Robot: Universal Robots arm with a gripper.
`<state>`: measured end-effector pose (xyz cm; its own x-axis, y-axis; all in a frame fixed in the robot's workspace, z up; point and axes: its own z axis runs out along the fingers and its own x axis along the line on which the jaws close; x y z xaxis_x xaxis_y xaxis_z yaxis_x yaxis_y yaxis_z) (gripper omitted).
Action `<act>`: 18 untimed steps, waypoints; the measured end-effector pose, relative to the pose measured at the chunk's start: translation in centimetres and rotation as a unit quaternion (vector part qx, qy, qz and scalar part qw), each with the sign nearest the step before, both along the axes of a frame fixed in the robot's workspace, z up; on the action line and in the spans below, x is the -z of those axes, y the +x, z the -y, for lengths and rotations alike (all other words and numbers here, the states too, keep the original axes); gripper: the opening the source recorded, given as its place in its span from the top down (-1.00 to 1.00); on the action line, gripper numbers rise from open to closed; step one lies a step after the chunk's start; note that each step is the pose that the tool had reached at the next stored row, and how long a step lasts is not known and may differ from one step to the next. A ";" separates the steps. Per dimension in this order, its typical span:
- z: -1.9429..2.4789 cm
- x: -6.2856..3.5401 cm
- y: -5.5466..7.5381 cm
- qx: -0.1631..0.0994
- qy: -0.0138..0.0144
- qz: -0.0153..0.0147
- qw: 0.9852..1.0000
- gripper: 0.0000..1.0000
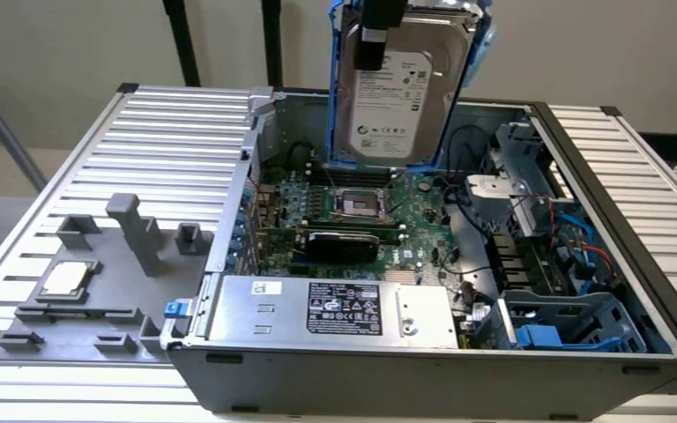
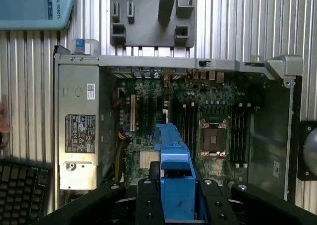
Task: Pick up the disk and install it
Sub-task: 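Pick up the disk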
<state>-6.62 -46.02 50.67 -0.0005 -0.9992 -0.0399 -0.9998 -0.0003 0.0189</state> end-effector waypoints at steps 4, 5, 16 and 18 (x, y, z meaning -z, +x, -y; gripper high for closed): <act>0.58 0.30 1.8 0.000 0.000 0.000 1.000 0.35; 0.75 0.37 2.2 0.000 0.000 0.000 1.000 0.35; 4.00 1.04 5.3 0.000 0.000 0.000 1.000 0.35; 4.76 1.12 5.6 0.000 0.000 0.000 1.000 0.35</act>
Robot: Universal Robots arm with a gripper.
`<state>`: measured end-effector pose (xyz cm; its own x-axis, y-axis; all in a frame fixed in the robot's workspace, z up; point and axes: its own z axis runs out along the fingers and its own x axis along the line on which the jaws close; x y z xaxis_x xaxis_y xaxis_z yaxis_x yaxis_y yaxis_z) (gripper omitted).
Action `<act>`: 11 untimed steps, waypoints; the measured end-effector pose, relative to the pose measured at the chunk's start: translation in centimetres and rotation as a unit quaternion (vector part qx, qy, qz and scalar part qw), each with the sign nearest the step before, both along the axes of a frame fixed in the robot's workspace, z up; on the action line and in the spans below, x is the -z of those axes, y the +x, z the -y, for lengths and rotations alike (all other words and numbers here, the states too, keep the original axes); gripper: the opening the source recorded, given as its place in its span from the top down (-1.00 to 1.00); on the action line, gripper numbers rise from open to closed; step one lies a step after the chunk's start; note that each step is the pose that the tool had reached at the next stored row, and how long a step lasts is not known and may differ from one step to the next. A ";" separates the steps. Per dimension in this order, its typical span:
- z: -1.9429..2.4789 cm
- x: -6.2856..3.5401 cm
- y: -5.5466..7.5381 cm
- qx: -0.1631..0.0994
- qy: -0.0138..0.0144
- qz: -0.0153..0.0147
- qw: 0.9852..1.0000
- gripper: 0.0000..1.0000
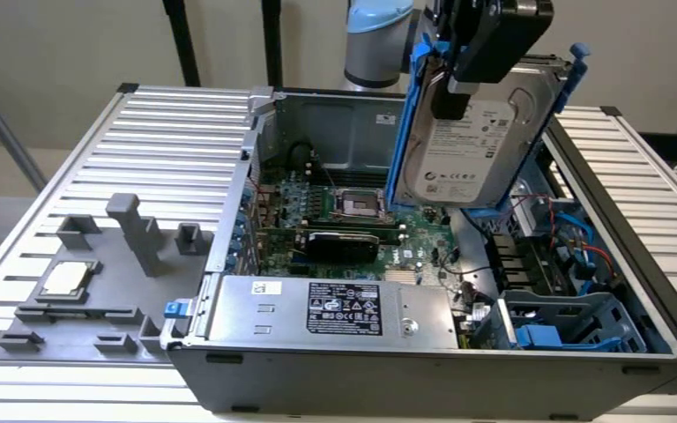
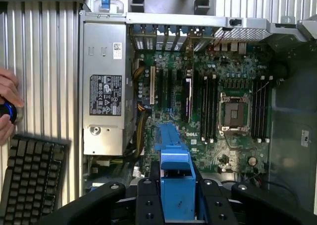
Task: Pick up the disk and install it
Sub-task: 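Pick up the disk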
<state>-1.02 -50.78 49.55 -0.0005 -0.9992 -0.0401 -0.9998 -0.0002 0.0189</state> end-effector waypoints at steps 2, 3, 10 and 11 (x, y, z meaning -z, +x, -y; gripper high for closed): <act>0.81 0.09 0.4 0.000 0.000 0.000 1.000 0.35; 1.18 0.13 0.5 0.000 0.000 0.000 1.000 0.35; 3.62 0.47 2.1 0.000 0.000 0.000 1.000 0.35; 3.91 0.53 2.4 0.000 0.000 0.000 1.000 0.35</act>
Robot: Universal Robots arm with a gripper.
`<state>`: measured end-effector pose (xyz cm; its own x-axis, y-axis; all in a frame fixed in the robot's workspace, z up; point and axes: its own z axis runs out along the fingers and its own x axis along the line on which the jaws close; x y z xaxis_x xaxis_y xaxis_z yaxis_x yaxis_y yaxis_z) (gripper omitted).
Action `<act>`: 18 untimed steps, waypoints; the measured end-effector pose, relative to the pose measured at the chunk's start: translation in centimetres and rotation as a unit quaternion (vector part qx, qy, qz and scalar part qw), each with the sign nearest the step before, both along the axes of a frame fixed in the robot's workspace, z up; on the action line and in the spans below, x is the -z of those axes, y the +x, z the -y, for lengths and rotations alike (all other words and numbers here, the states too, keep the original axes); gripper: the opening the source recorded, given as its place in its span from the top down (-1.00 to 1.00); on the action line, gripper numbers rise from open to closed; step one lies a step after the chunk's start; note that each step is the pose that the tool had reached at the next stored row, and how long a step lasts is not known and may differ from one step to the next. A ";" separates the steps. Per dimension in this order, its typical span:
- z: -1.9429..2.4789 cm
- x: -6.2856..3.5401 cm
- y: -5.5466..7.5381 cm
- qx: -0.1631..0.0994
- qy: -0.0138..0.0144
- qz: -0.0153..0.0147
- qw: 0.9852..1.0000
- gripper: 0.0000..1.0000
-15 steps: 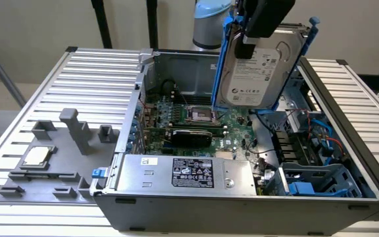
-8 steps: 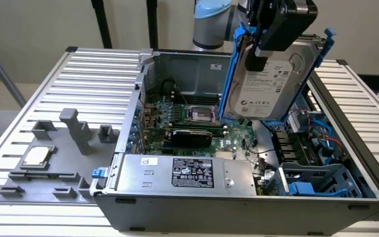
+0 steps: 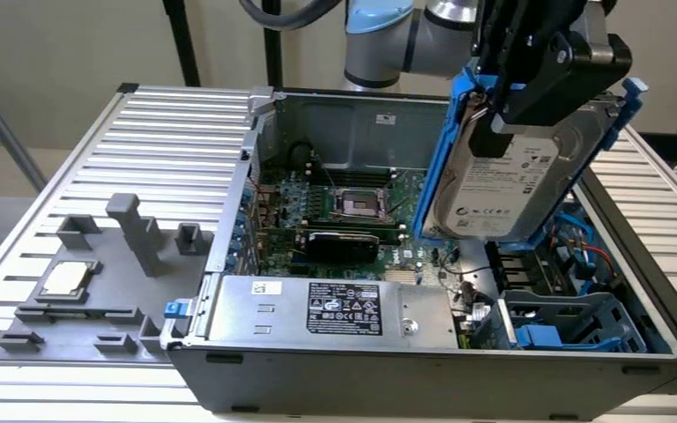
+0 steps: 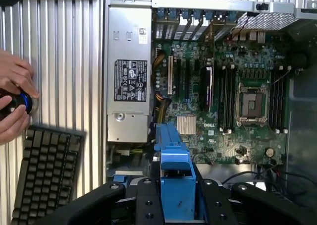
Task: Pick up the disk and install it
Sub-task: 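Pick up the disk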
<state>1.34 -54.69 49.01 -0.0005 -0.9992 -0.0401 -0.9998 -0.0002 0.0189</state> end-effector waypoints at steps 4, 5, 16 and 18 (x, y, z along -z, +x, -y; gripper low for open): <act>1.19 0.24 1.1 0.000 0.000 0.000 1.000 0.35; 1.49 0.30 1.3 0.000 0.000 0.000 1.000 0.35; 4.09 1.21 5.1 0.000 0.000 0.000 1.000 0.35; 4.39 1.45 6.0 0.000 0.000 0.000 1.000 0.35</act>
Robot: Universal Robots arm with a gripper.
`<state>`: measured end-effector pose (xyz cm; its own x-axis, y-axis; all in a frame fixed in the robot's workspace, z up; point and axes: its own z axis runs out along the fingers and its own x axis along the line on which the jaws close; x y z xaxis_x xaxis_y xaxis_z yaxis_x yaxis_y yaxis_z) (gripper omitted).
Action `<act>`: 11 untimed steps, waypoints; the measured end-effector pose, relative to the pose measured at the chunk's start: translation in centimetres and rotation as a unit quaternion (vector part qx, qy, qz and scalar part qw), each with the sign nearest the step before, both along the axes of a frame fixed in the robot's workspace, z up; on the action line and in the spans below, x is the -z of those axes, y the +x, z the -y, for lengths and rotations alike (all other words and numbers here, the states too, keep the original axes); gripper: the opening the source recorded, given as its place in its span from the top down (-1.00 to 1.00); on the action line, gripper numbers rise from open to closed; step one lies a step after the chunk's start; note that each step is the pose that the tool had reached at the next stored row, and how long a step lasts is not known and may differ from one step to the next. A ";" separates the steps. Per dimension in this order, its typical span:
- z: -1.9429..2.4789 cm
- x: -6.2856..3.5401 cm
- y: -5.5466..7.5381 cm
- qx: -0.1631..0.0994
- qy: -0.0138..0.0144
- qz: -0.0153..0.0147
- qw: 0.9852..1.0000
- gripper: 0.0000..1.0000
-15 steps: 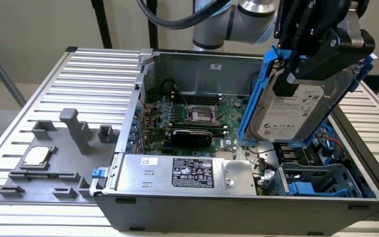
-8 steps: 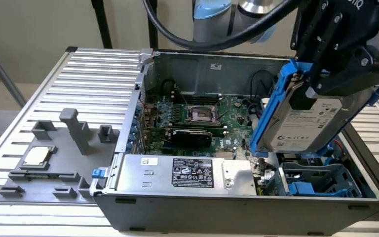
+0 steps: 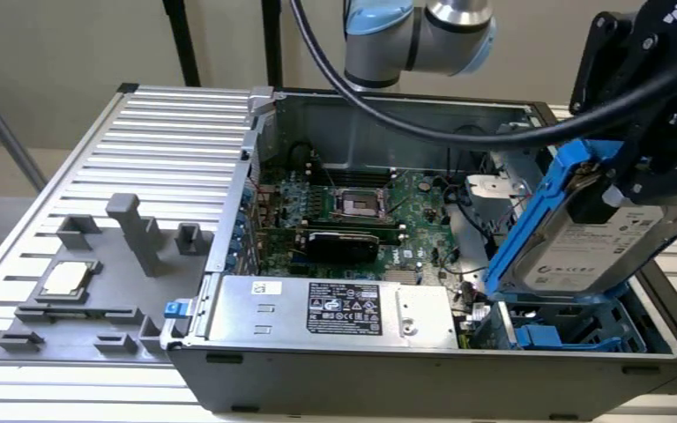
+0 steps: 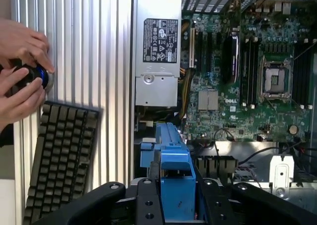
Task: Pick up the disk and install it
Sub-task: 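Pick up the disk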
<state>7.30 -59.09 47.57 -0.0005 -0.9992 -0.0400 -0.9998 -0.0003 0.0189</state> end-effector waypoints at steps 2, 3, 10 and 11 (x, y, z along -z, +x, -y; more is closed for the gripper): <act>0.25 0.31 0.9 0.000 0.000 0.000 1.000 0.35; 0.32 0.50 1.4 0.000 0.000 0.000 1.000 0.35; 0.37 1.75 2.7 0.000 0.000 0.000 1.000 0.35; 0.37 1.95 2.8 0.000 0.000 0.000 1.000 0.35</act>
<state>10.10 -59.46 45.62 -0.0005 -0.9992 -0.0401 -0.9998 -0.0003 0.0189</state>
